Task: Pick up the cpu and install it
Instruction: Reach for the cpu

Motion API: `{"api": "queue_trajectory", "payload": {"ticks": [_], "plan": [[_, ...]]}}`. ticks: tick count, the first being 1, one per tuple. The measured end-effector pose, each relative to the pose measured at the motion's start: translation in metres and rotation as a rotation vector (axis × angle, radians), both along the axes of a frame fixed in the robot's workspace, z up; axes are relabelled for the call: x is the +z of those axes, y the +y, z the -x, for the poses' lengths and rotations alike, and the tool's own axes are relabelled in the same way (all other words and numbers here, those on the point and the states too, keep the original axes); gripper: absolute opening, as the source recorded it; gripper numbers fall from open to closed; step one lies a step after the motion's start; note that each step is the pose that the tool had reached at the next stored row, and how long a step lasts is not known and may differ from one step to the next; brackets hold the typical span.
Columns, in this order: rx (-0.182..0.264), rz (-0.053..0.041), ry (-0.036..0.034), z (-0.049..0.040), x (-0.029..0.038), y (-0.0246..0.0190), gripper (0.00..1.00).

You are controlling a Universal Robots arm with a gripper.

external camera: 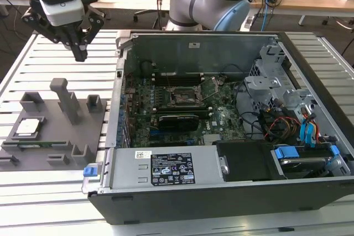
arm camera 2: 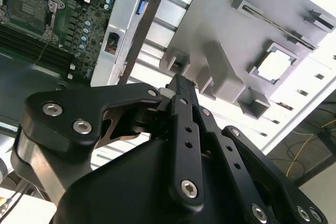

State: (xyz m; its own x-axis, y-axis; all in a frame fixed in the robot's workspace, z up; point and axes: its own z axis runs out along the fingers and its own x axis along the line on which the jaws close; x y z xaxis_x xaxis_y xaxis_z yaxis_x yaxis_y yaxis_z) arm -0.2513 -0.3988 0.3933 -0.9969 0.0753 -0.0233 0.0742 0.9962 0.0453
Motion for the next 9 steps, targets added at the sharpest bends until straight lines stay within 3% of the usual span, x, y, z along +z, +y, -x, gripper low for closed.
{"api": "queue_trajectory", "payload": {"ticks": [9], "plan": [[0.0,0.0,0.0,0.0206,-0.0001,0.0,0.11]]}}
